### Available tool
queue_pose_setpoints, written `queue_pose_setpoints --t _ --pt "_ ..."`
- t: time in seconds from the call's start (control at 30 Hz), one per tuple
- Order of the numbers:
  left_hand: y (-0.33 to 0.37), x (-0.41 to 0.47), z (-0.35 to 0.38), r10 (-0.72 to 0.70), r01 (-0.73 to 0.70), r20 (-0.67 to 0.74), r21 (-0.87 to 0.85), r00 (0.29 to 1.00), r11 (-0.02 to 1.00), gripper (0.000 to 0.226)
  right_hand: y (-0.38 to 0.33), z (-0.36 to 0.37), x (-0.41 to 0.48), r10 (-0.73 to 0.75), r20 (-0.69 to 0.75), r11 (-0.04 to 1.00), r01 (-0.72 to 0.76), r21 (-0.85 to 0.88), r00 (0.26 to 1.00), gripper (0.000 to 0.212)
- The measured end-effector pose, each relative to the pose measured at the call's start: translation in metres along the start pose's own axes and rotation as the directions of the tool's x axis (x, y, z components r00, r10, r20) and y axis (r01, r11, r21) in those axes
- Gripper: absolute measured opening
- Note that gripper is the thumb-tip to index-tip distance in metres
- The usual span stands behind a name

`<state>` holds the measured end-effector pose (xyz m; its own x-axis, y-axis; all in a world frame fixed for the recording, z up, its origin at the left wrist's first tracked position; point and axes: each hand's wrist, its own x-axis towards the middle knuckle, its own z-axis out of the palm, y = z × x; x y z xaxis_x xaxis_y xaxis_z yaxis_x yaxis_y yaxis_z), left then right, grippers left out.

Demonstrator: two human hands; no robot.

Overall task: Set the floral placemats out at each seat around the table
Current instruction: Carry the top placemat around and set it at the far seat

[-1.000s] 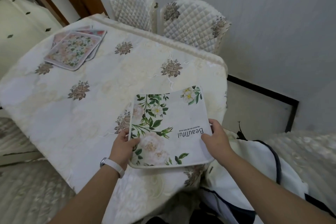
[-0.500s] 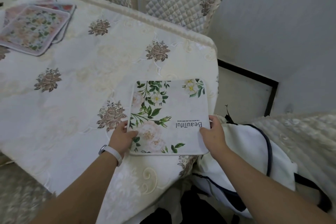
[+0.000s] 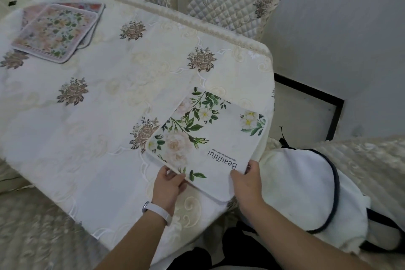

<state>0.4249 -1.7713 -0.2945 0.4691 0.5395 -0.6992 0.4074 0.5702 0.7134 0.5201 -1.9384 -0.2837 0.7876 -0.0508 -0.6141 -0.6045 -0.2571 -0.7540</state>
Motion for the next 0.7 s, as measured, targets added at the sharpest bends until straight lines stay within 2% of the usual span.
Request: queue_pose_setpoints --t 0.17,0.33,0.53,0.7 --pt "-0.009 -0.002 0.003 0.075 -0.074 0.049 -0.026 0.996 0.997 0.050 0.007 0.019 -0.020 -0.024 0.079 0.998 0.029 -0.061 0.997 0.025" --pt "-0.008 -0.009 0.003 0.139 -0.140 0.044 0.001 0.989 0.990 0.056 0.007 0.023 -0.022 -0.042 0.132 0.998 0.049 -0.047 0.990 0.032" --pt "0.014 -0.003 -0.011 0.170 -0.173 0.132 0.019 0.977 0.985 0.059 -0.022 0.002 0.015 0.022 0.082 0.989 -0.034 0.143 0.996 0.039" --pt "0.038 0.006 -0.030 0.172 -0.190 0.245 0.052 0.954 0.980 0.062 -0.056 -0.012 0.062 -0.022 0.114 0.999 0.016 0.051 0.993 0.030"
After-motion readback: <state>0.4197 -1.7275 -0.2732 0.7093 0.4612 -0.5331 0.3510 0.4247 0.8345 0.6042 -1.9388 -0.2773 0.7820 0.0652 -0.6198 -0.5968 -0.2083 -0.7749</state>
